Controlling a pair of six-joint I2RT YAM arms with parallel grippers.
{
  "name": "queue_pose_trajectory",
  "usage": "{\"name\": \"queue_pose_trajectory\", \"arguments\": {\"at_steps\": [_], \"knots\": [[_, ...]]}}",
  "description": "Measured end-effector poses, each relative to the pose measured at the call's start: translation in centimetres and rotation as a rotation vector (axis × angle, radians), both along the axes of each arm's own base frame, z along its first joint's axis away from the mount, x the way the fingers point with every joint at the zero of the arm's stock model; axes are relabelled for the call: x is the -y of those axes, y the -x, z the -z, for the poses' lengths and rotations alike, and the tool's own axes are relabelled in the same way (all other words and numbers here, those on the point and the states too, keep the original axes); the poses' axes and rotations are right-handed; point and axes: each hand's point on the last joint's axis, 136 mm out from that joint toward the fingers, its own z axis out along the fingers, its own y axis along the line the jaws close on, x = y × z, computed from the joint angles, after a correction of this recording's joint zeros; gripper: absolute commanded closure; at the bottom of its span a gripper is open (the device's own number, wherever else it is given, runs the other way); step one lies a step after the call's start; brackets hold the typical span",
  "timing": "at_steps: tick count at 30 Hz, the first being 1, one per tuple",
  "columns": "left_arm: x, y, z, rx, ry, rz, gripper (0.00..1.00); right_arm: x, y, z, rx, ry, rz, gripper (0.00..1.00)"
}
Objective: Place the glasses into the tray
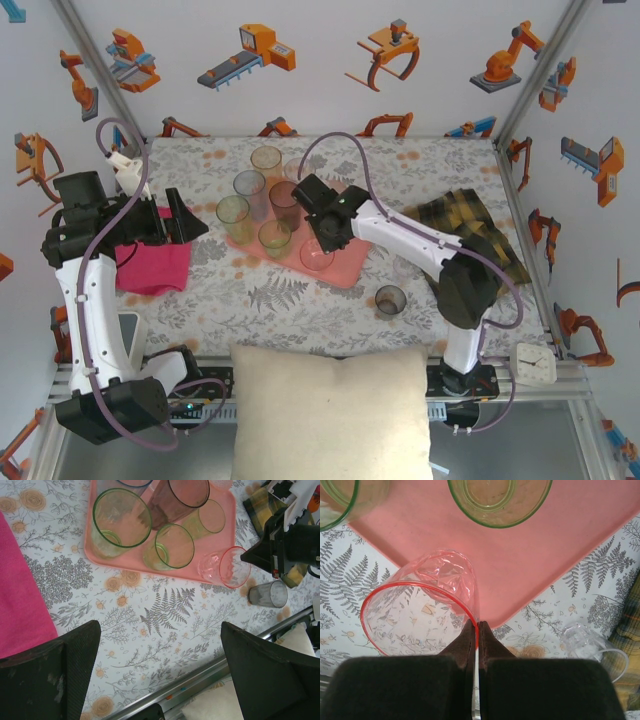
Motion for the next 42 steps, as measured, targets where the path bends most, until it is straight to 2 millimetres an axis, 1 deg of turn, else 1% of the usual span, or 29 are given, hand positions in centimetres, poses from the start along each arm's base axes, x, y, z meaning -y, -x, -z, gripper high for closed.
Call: {"name": "queue_pose_trajectory", "arguments": {"at_steps": [8,19,28,42], "knots": [[0.0,0.0,0.0,0.0,0.0,0.0,0.03,-0.7,-0.6,1.4,-0.008,-0.001,0.015,0.99],[0.0,0.0,0.0,0.0,0.0,0.0,0.03,-1.2,-1.0,1.2,0.009,-0.024,0.017,0.98],[0.0,0.0,0.4,-0.011,0.003,0.0,0.03,-1.5,-0.9,2.0,-0.016,-0.031,0.03,0.97],[0.0,0.0,0.5,-0.012,0.003,0.0,0.03,-2.3,-1.3,1.8,-0.022,-0.089,0.036,0.95]]}}
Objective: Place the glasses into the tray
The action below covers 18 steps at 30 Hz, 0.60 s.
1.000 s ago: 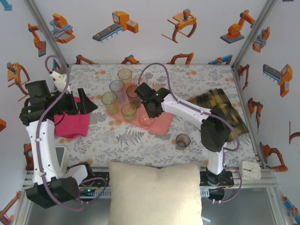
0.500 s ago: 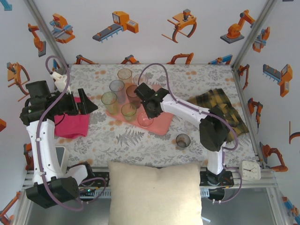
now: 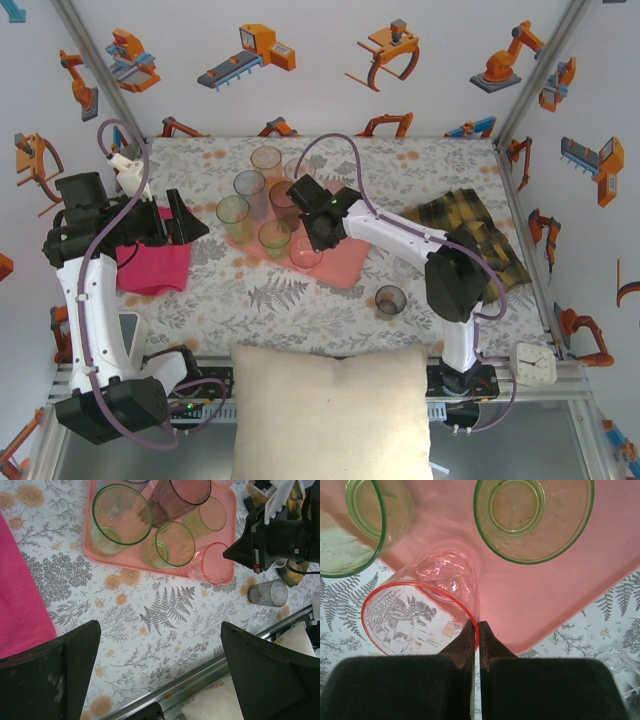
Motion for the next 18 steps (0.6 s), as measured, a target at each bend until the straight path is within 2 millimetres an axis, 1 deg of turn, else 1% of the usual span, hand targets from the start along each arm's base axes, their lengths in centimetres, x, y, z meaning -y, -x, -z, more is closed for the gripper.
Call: {"name": "queue_pose_trajectory", "arguments": {"at_steps": [18], "knots": [[-0.01,-0.03,0.34,-0.005,0.001,0.0,0.03,0.84,-0.23,0.78,-0.011,0.011,0.026,0.93]]}}
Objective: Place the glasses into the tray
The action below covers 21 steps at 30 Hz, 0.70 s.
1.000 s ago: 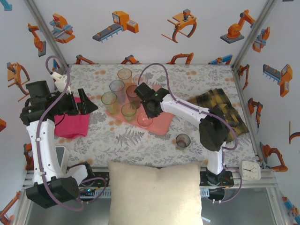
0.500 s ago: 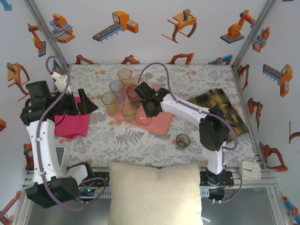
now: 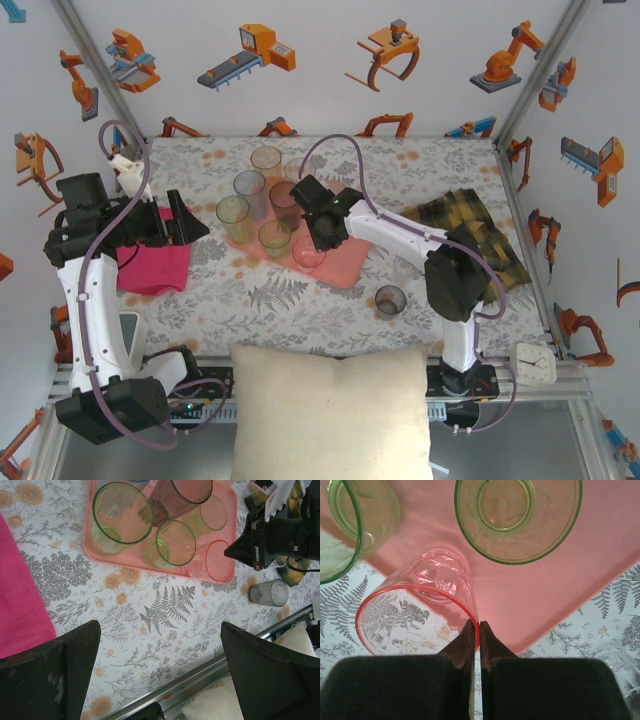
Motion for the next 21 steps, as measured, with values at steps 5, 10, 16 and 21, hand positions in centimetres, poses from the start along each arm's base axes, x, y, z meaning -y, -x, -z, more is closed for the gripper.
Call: {"name": "queue_pose_trajectory", "arguments": {"at_steps": [5,10,16,21], "knots": [[0.01,0.01,0.02,0.0,0.0,0.0,0.03,0.03,0.01,0.04,0.0,0.001,0.0,0.93],[0.0,0.02,0.01,0.0,0.0,0.0,0.03,0.06,0.05,-0.01,0.001,0.0,0.0,0.92],[0.01,0.04,-0.02,0.001,0.0,0.0,0.03,0.12,0.1,0.0,0.0,0.0,0.0,0.91],[0.02,0.12,-0.13,0.005,-0.001,-0.001,0.03,0.12,0.1,0.0,0.0,-0.001,0.002,0.89]]}}
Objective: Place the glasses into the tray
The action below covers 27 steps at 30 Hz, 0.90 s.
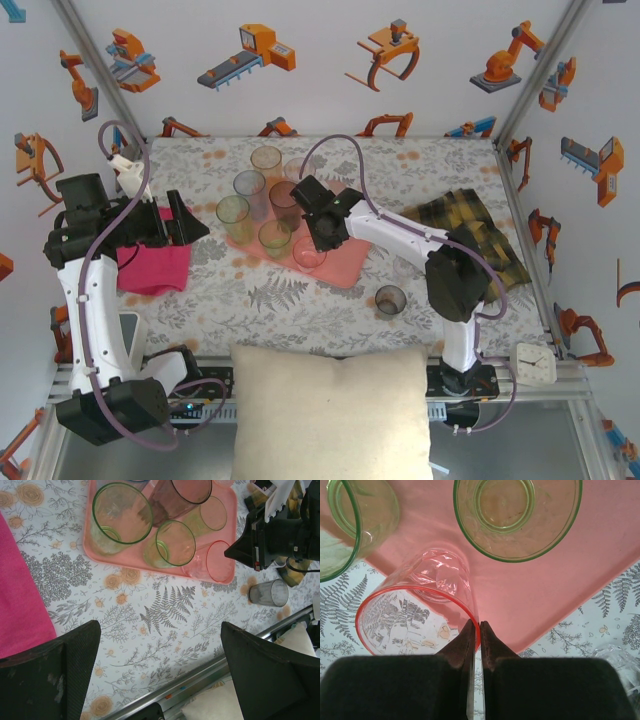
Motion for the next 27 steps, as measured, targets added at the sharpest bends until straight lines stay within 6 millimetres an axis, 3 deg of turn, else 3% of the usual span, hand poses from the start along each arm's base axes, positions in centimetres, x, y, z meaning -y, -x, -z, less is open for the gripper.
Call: {"name": "queue_pose_trajectory", "arguments": {"at_steps": [27], "knots": [[0.0,0.06,-0.08,0.002,0.001,-0.002,0.03,0.25,0.03,0.11,-0.007,0.006,0.003,0.73]]}}
